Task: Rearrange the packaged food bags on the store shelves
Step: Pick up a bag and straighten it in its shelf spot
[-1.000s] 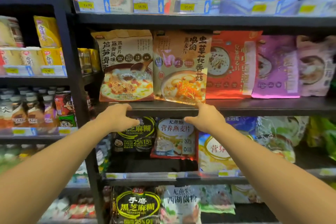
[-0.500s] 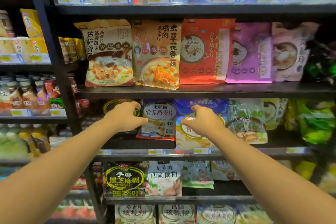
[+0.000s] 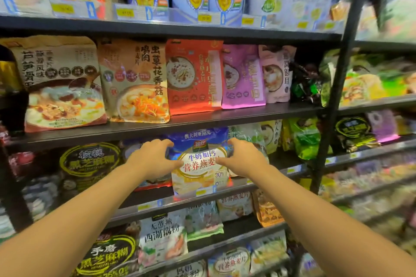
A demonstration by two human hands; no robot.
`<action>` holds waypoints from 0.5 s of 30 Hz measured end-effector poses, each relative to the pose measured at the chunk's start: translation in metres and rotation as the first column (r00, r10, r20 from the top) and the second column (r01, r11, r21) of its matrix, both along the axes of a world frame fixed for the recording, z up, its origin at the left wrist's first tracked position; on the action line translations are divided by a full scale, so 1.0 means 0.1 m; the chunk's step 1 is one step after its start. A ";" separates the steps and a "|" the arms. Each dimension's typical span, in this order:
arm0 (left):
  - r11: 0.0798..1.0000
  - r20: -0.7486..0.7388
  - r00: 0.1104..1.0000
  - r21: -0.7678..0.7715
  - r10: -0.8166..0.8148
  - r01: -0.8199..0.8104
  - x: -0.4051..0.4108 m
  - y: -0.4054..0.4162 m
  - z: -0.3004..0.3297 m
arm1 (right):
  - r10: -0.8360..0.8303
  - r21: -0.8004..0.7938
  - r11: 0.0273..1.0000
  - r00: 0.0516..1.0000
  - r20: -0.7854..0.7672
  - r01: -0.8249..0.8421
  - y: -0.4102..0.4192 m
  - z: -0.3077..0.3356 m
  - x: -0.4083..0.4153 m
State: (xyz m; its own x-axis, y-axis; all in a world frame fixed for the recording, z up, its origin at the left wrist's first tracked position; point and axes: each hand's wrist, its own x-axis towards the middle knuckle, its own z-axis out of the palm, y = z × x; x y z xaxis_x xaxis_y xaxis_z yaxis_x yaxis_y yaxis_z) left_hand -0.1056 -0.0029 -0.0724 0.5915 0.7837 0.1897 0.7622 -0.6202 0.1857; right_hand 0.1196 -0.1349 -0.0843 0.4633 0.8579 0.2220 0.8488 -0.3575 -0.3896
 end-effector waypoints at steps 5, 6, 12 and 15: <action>0.991 0.031 0.993 -0.069 -0.110 0.112 0.33 -0.07 -0.10 | -0.102 -0.012 0.995 0.994 -0.028 0.101 -0.29 -0.10 0.20; 0.989 0.032 0.992 -0.077 -0.125 0.127 0.42 -0.10 -0.13 | -0.124 -0.016 0.992 0.992 -0.029 0.124 -0.35 -0.13 0.26; 0.979 -0.009 0.983 -0.083 -0.185 0.184 1.06 -0.29 -0.24 | -0.210 -0.057 0.976 0.977 -0.041 0.208 -0.62 -0.19 0.78; 0.973 -0.003 0.975 -0.073 -0.220 0.220 1.50 -0.37 -0.18 | -0.226 -0.028 0.974 0.974 -0.030 0.225 -0.76 -0.15 1.18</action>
State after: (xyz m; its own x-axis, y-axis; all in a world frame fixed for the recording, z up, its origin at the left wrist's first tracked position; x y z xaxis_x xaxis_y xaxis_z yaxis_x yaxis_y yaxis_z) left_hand 0.0447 -0.0401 -0.0900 0.7527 0.6454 0.1302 0.6106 -0.7582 0.2286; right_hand 0.2375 -0.2106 -0.0993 0.6524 0.7352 0.1838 0.7318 -0.5482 -0.4049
